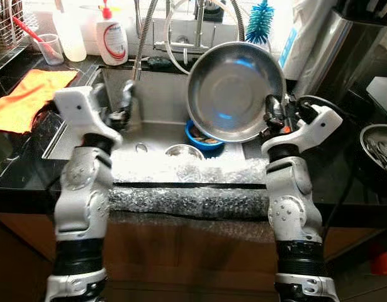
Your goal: Kitchen organization
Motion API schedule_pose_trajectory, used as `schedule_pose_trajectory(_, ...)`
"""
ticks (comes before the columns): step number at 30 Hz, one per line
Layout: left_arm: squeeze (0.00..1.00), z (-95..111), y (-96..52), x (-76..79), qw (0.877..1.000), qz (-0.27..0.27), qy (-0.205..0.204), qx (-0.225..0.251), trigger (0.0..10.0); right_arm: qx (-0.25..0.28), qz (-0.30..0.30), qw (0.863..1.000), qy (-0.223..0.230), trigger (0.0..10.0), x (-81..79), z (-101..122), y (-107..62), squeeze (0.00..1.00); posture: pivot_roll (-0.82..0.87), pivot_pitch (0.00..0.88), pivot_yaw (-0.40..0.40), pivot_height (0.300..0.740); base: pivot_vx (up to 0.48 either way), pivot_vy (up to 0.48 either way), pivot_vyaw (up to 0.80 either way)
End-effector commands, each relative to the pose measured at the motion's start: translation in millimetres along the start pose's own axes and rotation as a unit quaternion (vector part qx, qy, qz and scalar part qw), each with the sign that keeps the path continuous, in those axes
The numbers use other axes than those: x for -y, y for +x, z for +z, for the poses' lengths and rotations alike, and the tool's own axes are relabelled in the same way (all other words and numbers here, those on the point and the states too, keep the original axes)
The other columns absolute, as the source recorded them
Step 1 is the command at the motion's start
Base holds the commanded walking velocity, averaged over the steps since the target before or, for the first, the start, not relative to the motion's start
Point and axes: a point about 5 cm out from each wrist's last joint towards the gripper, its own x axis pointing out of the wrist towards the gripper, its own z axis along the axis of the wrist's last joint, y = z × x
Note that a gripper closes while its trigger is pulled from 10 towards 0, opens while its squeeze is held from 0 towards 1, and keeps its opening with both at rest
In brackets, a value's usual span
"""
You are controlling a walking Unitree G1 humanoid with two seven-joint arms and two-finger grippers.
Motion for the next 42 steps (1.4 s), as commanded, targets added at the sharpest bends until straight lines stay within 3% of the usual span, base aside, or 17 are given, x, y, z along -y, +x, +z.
schedule_pose_trajectory(1, 0.00, -3, 4.1, 3.7, 1.000, -0.014, -0.008, -0.007, 10.0, 0.006, 0.022, 1.000, -0.013, 10.0, -8.0, 2, 2.8, 0.00, 0.00, 0.065, -0.073, 0.740, 0.000, 0.000, 0.00)
schedule_pose_trajectory(6, 0.00, -19, 3.8, 12.2, 0.996, -0.070, -0.004, -0.049, 10.0, -0.029, 0.041, 0.999, -0.011, 10.0, -12.6, -11, -0.3, 0.00, 0.01, 0.056, -0.064, 0.740, 0.000, 0.000, 0.00)
schedule_pose_trajectory(14, 0.00, -18, 1.0, 4.4, 0.998, -0.047, -0.017, -0.041, 10.0, -0.020, 0.036, 0.999, -0.027, 10.0, -10.6, -9, -0.9, 0.00, 0.01, 0.047, -0.066, 0.740, 0.000, 0.000, 0.00)
schedule_pose_trajectory(15, 1.00, -17, 1.2, 3.9, 0.998, -0.050, -0.026, -0.037, 10.0, -0.022, 0.035, 0.999, -0.031, 10.0, -9.6, -9, 0.2, 0.00, 0.01, 0.047, -0.066, 0.740, 0.000, 0.000, 0.00)
schedule_pose_trajectory(22, 1.00, -8, 3.8, -0.6, 0.997, -0.039, -0.069, -0.011, 10.0, -0.021, 0.032, 0.999, -0.038, 10.0, -8.1, -9, 1.5, 0.00, 0.01, 0.042, -0.067, 0.740, 0.000, 0.000, 0.00)
schedule_pose_trajectory(27, 1.00, -12, 3.2, 6.5, 0.993, -0.080, -0.072, -0.039, 10.0, -0.024, 0.032, 0.999, -0.035, 10.0, -8.2, -10, 0.6, 0.00, 0.01, 0.038, -0.064, 0.740, 0.000, 0.000, 0.00)
schedule_pose_trajectory(28, 0.00, -16, 1.4, 9.8, 0.992, -0.101, -0.061, -0.055, 10.0, -0.025, 0.032, 0.999, -0.034, 10.0, -8.5, -11, 0.4, 0.00, 0.01, 0.037, -0.062, 0.740, 0.000, 0.000, 0.00)
schedule_pose_trajectory(35, 0.00, -19, -2.3, 15.2, 0.987, -0.121, -0.077, -0.070, 10.0, -0.030, 0.040, 0.998, -0.031, 10.0, -11.7, -13, -0.4, 0.00, 0.01, 0.040, -0.058, 0.740, 0.000, 0.000, 0.00)
schedule_pose_trajectory(42, 0.00, -21, -1.2, 18.3, 0.988, -0.127, -0.057, -0.075, 10.0, -0.035, 0.048, 0.998, -0.024, 10.0, -14.2, -14, -0.6, 0.00, 0.01, 0.047, -0.056, 0.740, 0.000, 0.000, 0.00)
